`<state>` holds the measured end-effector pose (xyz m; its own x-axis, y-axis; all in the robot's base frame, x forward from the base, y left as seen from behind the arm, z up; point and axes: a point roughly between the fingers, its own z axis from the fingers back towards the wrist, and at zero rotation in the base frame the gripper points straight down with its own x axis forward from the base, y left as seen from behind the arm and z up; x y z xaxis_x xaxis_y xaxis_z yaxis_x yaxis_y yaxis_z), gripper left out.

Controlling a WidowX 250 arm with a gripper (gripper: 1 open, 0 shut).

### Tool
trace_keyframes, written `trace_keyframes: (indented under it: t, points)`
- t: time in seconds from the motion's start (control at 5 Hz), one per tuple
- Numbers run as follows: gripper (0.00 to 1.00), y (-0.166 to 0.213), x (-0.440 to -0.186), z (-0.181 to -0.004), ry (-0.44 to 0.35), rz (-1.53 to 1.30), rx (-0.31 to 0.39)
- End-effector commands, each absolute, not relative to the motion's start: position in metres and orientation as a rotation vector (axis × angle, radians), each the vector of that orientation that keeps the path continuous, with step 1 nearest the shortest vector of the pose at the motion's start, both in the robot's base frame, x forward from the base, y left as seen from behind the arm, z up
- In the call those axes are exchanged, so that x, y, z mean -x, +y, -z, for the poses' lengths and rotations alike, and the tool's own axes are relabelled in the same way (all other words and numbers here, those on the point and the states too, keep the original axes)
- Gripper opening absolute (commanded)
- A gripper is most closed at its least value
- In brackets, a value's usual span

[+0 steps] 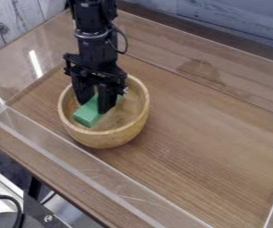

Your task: Put the green block in the brown bowl

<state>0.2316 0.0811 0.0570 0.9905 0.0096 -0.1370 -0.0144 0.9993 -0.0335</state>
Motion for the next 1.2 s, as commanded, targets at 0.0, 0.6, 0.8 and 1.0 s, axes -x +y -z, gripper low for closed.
trace_keyframes:
  t: [0.0,0.6,0.8,1.0]
  points:
    - [1.0,0.083,-0.243,-0.073,0.09,-0.007,0.022]
    - [1.0,0.07,-0.257,-0.126,-0.008,0.004,0.027]
    - [1.0,0.056,-0.27,-0.146,-0.037,0.024,0.026]
    - [1.0,0.031,-0.287,-0.16,-0.059,0.063,0.026]
